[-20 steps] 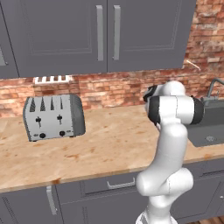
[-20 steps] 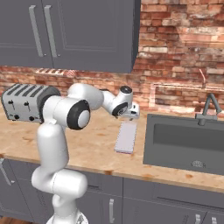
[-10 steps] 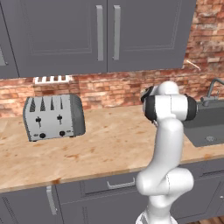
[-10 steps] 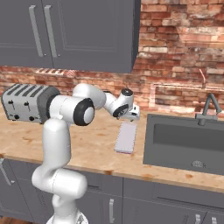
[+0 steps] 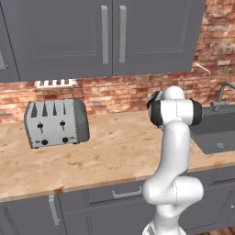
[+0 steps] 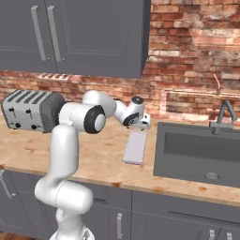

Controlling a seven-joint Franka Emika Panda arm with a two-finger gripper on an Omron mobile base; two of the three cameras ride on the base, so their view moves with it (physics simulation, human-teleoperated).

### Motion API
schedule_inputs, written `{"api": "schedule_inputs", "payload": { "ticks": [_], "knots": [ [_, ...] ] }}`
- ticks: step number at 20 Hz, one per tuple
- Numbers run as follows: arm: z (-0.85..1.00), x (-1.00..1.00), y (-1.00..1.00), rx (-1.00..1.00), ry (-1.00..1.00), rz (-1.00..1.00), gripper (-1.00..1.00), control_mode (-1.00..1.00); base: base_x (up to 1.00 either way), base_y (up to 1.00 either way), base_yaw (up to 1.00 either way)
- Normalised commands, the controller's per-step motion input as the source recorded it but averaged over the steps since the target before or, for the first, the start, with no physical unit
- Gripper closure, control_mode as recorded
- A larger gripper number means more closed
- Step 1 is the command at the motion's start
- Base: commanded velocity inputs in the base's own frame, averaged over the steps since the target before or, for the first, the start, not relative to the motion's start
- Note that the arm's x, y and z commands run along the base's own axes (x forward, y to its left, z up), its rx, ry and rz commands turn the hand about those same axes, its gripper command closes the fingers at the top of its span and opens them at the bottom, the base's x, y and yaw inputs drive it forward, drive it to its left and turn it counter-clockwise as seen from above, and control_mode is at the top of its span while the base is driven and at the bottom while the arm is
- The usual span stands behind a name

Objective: The ice cube tray has been filled with water. Take the tray and place it in the freezer to make ice. Close the freezer door after placing the tray.

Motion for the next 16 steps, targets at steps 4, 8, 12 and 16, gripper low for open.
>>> {"api": "schedule_inputs", "payload": {
  "ticks": [4, 8, 12, 16],
  "knots": [
    [-0.16, 0.18, -0.07, 0.00, 0.00, 0.00, -1.00, -1.00, 0.00, 0.00, 0.00],
    [-0.28, -0.09, -0.09, 0.00, 0.05, 0.00, -1.00, -1.00, 0.00, 0.00, 0.00],
    [-0.31, -0.32, -0.01, 0.00, 0.06, 0.00, -1.00, -1.00, 0.00, 0.00, 0.00],
    [-0.27, -0.45, -0.04, 0.00, 0.04, 0.00, -1.00, -1.00, 0.00, 0.00, 0.00]
  ]
}}
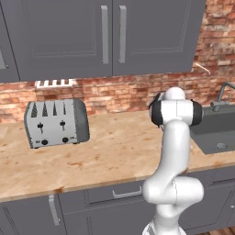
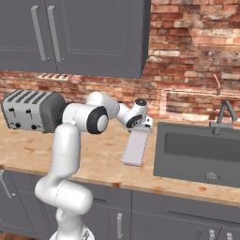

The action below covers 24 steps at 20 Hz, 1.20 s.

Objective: The ice cube tray has been filled with water. Take the tray and place it in the freezer to make ice. Close the freezer door after placing the tray.

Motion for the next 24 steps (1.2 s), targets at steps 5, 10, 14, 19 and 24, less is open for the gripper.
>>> {"api": "schedule_inputs", "payload": {
  "ticks": [5, 10, 14, 19, 24],
  "knots": [
    [-0.26, -0.84, -0.04, 0.00, 0.03, 0.00, -1.00, -1.00, 0.00, 0.00, 0.00],
    [-0.22, -1.00, -0.01, 0.00, 0.01, 0.00, -1.00, -1.00, 0.00, 0.00, 0.00],
    [-0.18, -1.00, 0.00, 0.00, 0.00, 0.01, -1.00, -1.00, 0.00, 0.00, 0.00],
    [-0.12, -0.78, 0.00, 0.00, 0.00, 0.00, -1.00, -1.00, 0.00, 0.00, 0.00],
    [0.00, -0.29, 0.00, 0.00, 0.00, 0.00, -1.00, -1.00, 0.00, 0.00, 0.00]
  ]
}}
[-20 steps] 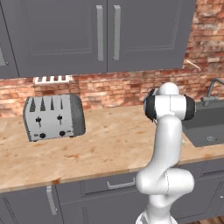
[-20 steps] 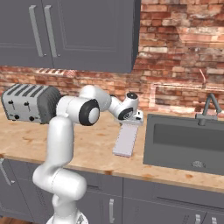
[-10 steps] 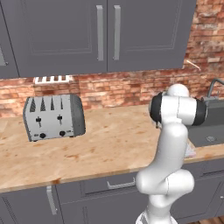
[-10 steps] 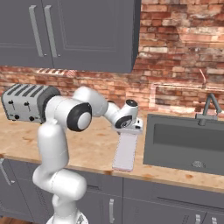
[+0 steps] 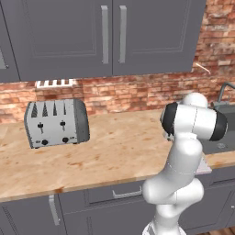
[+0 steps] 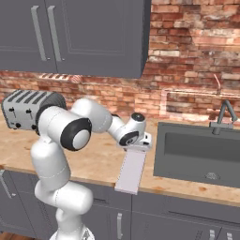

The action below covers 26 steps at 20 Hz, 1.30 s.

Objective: The ice cube tray has been filled with water. Take the tray and place it in the freezer to make ice. Close the freezer door after placing the tray.

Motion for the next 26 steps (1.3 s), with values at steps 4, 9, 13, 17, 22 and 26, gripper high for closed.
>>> {"api": "schedule_inputs", "payload": {
  "ticks": [4, 9, 13, 17, 22, 26],
  "knots": [
    [0.00, 0.11, -0.01, 0.00, 0.00, 0.00, -1.00, -1.00, 0.00, 0.00, 0.00],
    [0.12, 0.35, 0.00, 0.00, 0.00, 0.00, -1.00, -1.00, 0.00, 0.00, 0.00],
    [0.38, 0.17, 0.00, 0.00, 0.00, 0.00, -1.00, -1.00, 0.00, 0.00, 0.00],
    [0.50, -0.05, 0.00, 0.00, -0.06, 0.00, -1.00, -1.00, 0.00, 0.00, 0.00],
    [0.55, -0.35, 0.00, 0.00, -0.11, 0.00, -1.00, -1.00, 0.00, 0.00, 0.00],
    [0.39, -0.52, 0.00, 0.00, -0.22, 0.00, -1.00, -1.00, 0.00, 0.00, 0.00]
  ]
}}
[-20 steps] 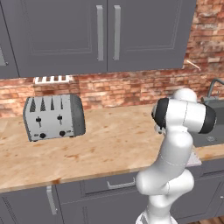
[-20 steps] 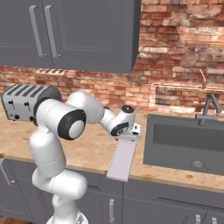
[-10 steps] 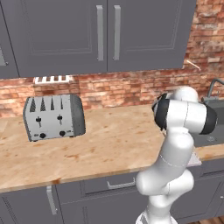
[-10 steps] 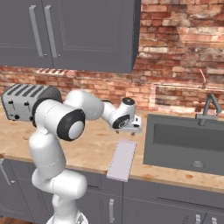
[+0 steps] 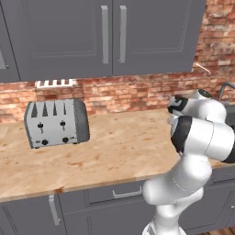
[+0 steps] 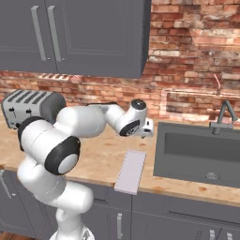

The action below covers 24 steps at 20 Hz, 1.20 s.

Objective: The ice cube tray has been filled with water. Take the tray and place it in the freezer to make ice. Close the freezer door after placing the tray.

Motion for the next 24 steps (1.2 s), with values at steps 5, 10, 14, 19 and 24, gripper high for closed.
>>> {"api": "schedule_inputs", "payload": {
  "ticks": [5, 10, 14, 19, 24],
  "knots": [
    [0.46, -0.65, -0.04, 0.00, -0.28, 0.00, -1.00, -1.00, 0.00, 0.00, 0.00],
    [0.39, -0.89, -0.24, 0.00, -0.10, -0.05, -1.00, -1.00, 0.00, 0.00, 0.00],
    [0.23, -0.84, -0.37, 0.00, 0.00, -0.23, -1.00, -1.00, 0.00, 0.00, 0.00],
    [0.35, -0.80, -0.26, 0.07, 0.00, -0.23, -1.00, -1.00, 0.00, 0.00, 0.00],
    [0.38, -0.63, -0.04, 0.12, 0.03, -0.20, -1.00, -1.00, 0.00, 0.00, 0.00]
  ]
}}
